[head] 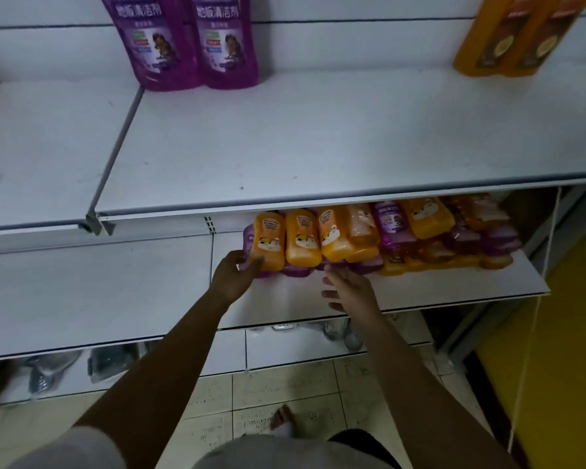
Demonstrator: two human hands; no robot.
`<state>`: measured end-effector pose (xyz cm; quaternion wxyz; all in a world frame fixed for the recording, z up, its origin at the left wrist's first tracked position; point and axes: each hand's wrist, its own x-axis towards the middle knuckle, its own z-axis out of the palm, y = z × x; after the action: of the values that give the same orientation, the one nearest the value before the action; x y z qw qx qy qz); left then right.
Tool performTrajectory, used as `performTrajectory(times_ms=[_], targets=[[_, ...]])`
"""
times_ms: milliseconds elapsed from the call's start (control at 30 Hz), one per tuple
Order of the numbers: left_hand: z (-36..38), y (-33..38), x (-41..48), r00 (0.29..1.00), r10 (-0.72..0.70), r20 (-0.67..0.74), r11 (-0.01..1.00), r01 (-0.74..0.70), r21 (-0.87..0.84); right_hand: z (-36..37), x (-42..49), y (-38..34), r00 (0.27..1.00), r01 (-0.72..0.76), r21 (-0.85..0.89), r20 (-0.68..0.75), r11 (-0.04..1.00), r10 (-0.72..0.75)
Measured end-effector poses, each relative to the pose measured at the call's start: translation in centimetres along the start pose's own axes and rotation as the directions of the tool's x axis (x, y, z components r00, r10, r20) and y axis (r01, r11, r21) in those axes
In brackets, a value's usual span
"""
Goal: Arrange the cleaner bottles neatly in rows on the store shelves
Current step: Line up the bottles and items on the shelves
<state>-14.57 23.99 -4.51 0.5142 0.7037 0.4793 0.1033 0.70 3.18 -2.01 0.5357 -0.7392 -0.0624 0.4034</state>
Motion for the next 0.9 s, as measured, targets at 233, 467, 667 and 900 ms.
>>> performTrajectory(times_ms=[233, 467, 667, 900], targets=[[2.8, -0.1, 2.3, 0.991, -0.132, -0.015, 0.979, 0.128, -0.161, 2.5, 6.4, 1.4, 0.963, -0.255, 0.301, 0.162, 0.919, 0.214], [5.1, -0.6, 2.7, 0.971, -0.184, -0.149, 0.958, 0.143, -0.250, 4.4, 9.4, 1.7, 0.915, -0.394, 0.446, 0.276, 0.803, 0.296], [5.3, -0.9, 2.1, 0.947, -0.236, -0.219, 0.923, 0.149, -0.354, 4.3, 9.8, 1.3, 0.918, -0.391, 0.458, 0.254, 0.798, 0.304], [3.9, -1.3, -1.7, 0.929, -0.358, 0.091, 0.461, 0.260, -0.849, 2.1, 6.9, 2.3, 0.878, -0.467, 0.554, 0.384, 0.689, 0.287]])
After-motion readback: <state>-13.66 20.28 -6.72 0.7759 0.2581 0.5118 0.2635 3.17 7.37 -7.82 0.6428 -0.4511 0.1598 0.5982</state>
